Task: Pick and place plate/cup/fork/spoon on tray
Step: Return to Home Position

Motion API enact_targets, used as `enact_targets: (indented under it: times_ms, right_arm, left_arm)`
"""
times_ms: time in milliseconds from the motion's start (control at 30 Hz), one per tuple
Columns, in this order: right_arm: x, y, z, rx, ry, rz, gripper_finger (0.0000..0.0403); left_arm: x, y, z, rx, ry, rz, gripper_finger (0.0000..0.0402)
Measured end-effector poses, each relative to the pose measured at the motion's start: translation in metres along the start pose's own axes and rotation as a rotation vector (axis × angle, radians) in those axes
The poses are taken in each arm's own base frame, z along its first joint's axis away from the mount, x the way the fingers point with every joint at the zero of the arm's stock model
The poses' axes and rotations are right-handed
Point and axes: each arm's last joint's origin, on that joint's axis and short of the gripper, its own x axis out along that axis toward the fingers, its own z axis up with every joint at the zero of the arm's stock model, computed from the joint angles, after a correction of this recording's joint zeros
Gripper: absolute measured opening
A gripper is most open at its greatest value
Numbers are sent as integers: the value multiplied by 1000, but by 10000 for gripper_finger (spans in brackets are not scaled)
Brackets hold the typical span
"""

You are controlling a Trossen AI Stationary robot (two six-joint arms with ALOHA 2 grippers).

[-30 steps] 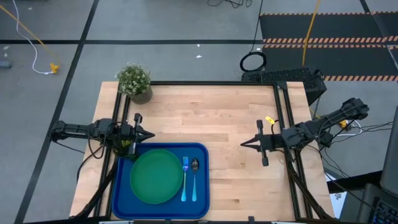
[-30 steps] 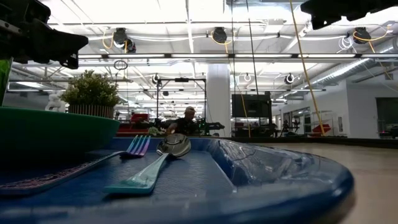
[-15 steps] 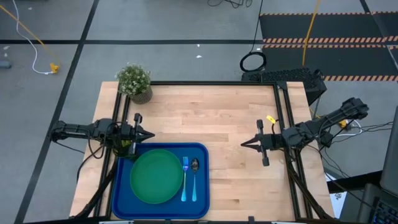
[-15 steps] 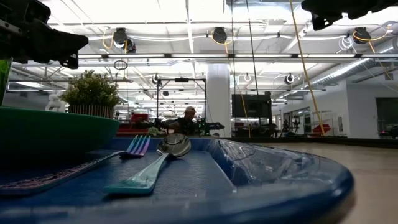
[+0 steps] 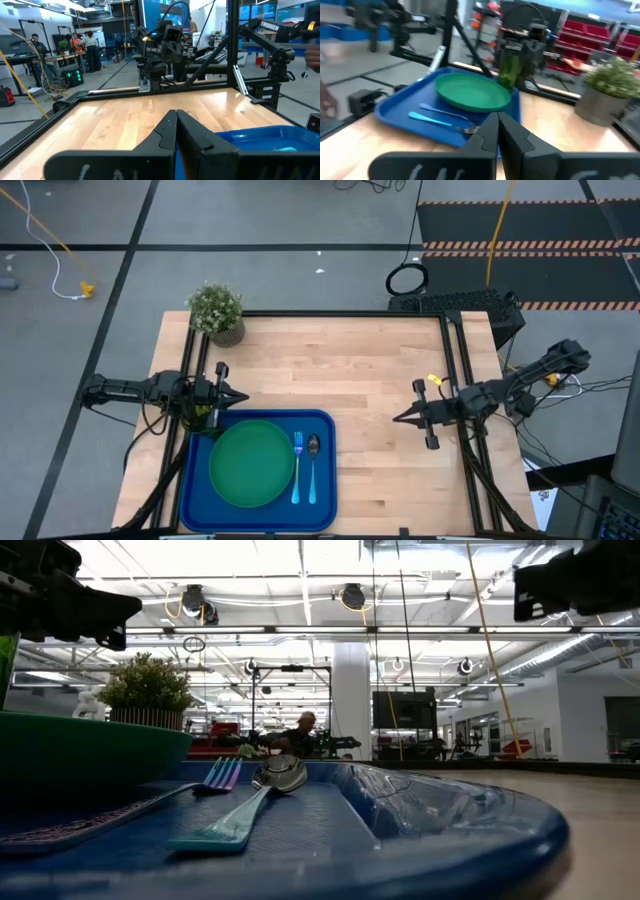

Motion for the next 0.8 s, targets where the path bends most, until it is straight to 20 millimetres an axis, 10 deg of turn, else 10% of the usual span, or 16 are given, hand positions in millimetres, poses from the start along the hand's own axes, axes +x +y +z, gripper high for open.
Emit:
enact_targets:
  times_ms: [800]
  right_arm:
    - [-27, -5, -5, 23, -125, 117, 0]
  left_arm:
    - [0, 0, 0, 0, -1, 0, 8]
